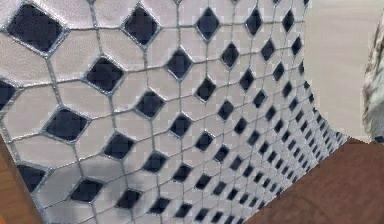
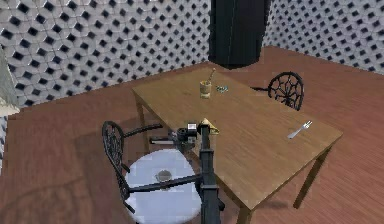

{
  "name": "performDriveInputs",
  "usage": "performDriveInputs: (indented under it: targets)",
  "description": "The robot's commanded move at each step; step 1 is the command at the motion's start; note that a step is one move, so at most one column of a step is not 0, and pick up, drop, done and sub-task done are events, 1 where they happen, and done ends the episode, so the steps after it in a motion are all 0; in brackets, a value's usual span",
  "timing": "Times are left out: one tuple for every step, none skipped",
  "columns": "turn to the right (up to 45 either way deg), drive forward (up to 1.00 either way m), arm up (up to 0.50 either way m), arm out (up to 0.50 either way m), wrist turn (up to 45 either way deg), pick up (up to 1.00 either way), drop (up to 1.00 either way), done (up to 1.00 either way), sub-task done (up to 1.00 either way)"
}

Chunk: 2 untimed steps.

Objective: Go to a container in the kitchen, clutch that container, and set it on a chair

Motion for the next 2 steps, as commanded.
performDriveInputs:
  targets:
    - [0.0,0.00,0.00,-0.08,0.0,0.00,0.00,0.00,0.00]
    - [0.0,0.00,0.00,0.00,0.0,0.00,0.00,1.00,0.00]
